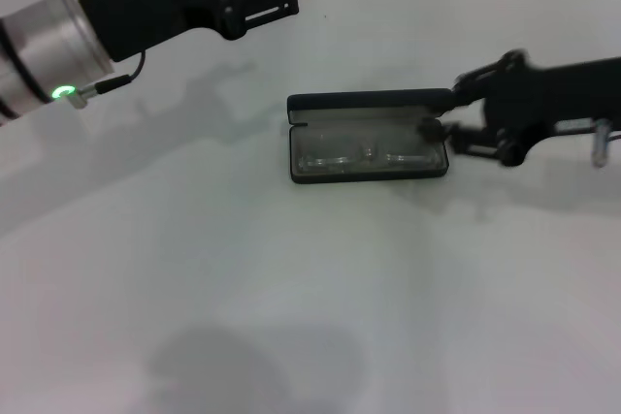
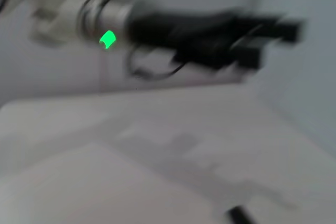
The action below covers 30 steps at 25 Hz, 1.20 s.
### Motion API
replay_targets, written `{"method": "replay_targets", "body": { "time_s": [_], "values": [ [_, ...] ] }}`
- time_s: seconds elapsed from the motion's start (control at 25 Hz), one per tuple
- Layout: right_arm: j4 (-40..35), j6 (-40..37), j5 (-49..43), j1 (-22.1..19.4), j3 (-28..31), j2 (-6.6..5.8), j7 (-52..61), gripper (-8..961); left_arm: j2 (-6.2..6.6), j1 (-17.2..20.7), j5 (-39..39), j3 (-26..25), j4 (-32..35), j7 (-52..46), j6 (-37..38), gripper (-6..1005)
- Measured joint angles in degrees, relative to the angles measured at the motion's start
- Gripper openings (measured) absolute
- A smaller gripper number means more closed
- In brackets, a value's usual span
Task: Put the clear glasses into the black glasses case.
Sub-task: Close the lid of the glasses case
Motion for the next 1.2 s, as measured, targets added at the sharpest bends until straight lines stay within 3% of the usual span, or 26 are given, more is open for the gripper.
{"method": "replay_targets", "body": {
  "time_s": [0.08,0.28,0.44,0.76,1.2],
  "values": [
    [1.3,0.0,1.4,-0.5,2.2,0.01,-0.9,304,-0.33,-1.1,1.5,0.1,-0.7,-0.4,-4.5,803],
    [12.5,-0.2,15.9,-3.6,15.6,-0.14,-8.2,306,-0.20,-5.8,3.7,1.8,-5.6,-1.8,-14.8,803],
    [21.0,-0.3,24.4,-4.0,20.4,-0.12,-14.7,308,-0.39,-8.0,4.0,6.6,-6.4,-2.9,-22.9,803],
    [26.0,-0.1,28.9,-3.8,22.8,-0.15,-18.1,312,-0.72,-11.8,3.6,18.9,-9.4,-3.9,-36.2,802],
    [26.2,-0.3,28.7,-3.3,22.3,-0.21,-18.2,317,-0.89,-11.9,3.3,26.2,-10.0,-4.7,-37.1,802]
  ]
}}
